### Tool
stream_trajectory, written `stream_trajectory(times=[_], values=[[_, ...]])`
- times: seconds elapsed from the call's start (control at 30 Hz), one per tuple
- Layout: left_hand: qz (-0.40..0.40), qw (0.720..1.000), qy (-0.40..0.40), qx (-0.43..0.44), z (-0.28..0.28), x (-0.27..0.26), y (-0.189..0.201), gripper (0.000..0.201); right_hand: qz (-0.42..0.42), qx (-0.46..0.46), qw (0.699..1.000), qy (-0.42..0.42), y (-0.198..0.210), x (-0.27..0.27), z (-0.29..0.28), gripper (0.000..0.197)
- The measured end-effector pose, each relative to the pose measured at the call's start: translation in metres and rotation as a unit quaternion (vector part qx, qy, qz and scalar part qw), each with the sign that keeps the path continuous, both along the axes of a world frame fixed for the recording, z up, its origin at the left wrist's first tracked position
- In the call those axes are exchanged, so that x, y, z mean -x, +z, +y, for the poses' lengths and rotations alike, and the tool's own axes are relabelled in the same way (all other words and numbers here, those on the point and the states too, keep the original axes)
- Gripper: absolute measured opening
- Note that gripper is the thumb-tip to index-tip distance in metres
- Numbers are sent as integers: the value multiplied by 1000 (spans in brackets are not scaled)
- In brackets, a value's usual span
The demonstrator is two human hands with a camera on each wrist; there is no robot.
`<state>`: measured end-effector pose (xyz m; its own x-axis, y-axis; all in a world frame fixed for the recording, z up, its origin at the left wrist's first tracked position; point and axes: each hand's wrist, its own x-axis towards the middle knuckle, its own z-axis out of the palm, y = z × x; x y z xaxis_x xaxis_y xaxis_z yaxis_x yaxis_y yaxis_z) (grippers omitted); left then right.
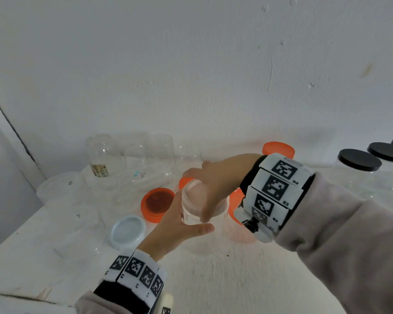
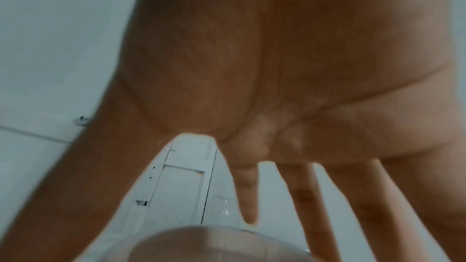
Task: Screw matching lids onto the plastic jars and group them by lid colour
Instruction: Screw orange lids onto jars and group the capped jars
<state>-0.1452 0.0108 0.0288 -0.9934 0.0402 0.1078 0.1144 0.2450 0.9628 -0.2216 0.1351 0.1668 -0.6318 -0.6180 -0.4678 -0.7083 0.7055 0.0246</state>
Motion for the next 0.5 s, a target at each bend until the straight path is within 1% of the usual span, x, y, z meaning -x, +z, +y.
stream_trajectory(times=[0.07, 0.13, 0.27, 0.33, 0.4, 0.5], values=[[1, 1000, 0, 0, 0, 0, 0, 98, -24, 9, 999, 25, 2, -1, 1, 98], [1, 1000, -2, 2, 0, 0, 0, 98, -31, 24, 998, 40, 1, 0, 1, 87], [0, 1000, 1, 3, 1, 0, 0, 89, 5, 59, 998, 19, -9, 2, 1, 78], [0, 1000, 2, -1, 1, -1, -1, 89, 29, 72, 997, 0, -13, 2, 0, 77], [0, 1000, 4, -3, 1, -1, -1, 92, 28, 63, 998, -14, -13, 3, 0, 83], [-3, 1000, 9, -1, 0, -1, -1, 96, -16, 33, 999, -3, -8, 5, 5, 95]])
